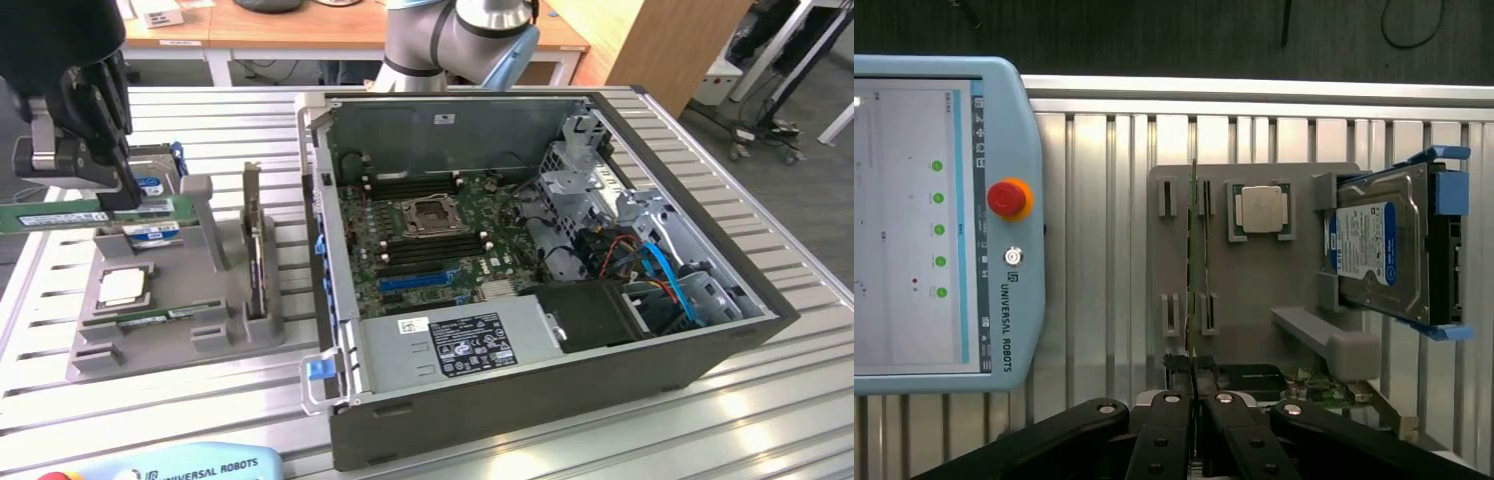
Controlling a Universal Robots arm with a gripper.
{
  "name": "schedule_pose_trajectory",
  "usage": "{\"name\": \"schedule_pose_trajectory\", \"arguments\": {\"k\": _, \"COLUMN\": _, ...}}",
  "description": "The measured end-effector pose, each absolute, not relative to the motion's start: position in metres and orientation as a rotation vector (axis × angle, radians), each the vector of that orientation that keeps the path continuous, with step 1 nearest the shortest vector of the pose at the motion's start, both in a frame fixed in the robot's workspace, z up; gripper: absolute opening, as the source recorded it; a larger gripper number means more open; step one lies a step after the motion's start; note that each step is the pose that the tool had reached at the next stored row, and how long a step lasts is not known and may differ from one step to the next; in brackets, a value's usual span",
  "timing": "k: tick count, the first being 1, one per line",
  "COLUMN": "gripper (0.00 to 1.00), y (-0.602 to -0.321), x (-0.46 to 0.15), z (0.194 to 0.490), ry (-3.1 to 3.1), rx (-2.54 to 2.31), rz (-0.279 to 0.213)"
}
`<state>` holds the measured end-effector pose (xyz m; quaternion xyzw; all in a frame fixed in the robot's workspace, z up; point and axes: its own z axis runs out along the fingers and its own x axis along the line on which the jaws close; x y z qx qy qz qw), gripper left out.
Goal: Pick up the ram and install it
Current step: 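Pick up the ram and move it above insertion slot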
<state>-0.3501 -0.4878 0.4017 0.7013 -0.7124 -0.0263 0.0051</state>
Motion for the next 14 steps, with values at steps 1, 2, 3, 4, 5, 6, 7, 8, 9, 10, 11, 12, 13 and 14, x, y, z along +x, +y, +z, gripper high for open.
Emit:
{"name": "schedule_pose_trajectory", "arguments": {"k": 1, "gripper": 0.12, "y": -0.4878, "x": -0.3499, "z": 0.4027, "ry": -2.231, "rx": 2.196, "rz": -0.083}}
{"name": "schedule_pose_trajectory", "arguments": {"k": 2, "gripper": 0.12, "y": -0.4878, "x": -0.3497, "z": 0.4034, "ry": -2.231, "rx": 2.196, "rz": -0.083}}
{"name": "schedule_pose_trajectory", "arguments": {"k": 3, "gripper": 0.12, "y": -0.4878, "x": -0.3496, "z": 0.4040, "ry": -2.231, "rx": 2.196, "rz": -0.083}}
{"name": "schedule_pose_trajectory", "arguments": {"k": 4, "gripper": 0.12, "y": -0.4878, "x": -0.3495, "z": 0.4048, "ry": -2.231, "rx": 2.196, "rz": -0.083}}
{"name": "schedule_pose_trajectory", "arguments": {"k": 5, "gripper": 0.12, "y": -0.4878, "x": -0.3494, "z": 0.4057, "ry": -2.232, "rx": 2.195, "rz": -0.083}}
{"name": "schedule_pose_trajectory", "arguments": {"k": 6, "gripper": 0.12, "y": -0.4878, "x": -0.3493, "z": 0.4066, "ry": -2.232, "rx": 2.195, "rz": -0.083}}
{"name": "schedule_pose_trajectory", "arguments": {"k": 7, "gripper": 0.12, "y": -0.4878, "x": -0.3492, "z": 0.4077, "ry": -2.232, "rx": 2.195, "rz": -0.083}}
{"name": "schedule_pose_trajectory", "arguments": {"k": 8, "gripper": 0.12, "y": -0.4878, "x": -0.3492, "z": 0.4087, "ry": -2.232, "rx": 2.195, "rz": -0.083}}
{"name": "schedule_pose_trajectory", "arguments": {"k": 9, "gripper": 0.12, "y": -0.4878, "x": -0.3491, "z": 0.4098, "ry": -2.232, "rx": 2.195, "rz": -0.083}}
{"name": "schedule_pose_trajectory", "arguments": {"k": 10, "gripper": 0.12, "y": -0.4878, "x": -0.3489, "z": 0.4107, "ry": -2.232, "rx": 2.195, "rz": -0.083}}
{"name": "schedule_pose_trajectory", "arguments": {"k": 11, "gripper": 0.12, "y": -0.4878, "x": -0.3488, "z": 0.4115, "ry": -2.232, "rx": 2.195, "rz": -0.083}}
{"name": "schedule_pose_trajectory", "arguments": {"k": 12, "gripper": 0.12, "y": -0.4878, "x": -0.3487, "z": 0.4122, "ry": -2.232, "rx": 2.195, "rz": -0.083}}
{"name": "schedule_pose_trajectory", "arguments": {"k": 13, "gripper": 0.12, "y": -0.4878, "x": -0.3487, "z": 0.4124, "ry": -2.232, "rx": 2.195, "rz": -0.084}}
{"name": "schedule_pose_trajectory", "arguments": {"k": 14, "gripper": 0.12, "y": -0.4878, "x": -0.3487, "z": 0.4123, "ry": -2.233, "rx": 2.196, "rz": -0.084}}
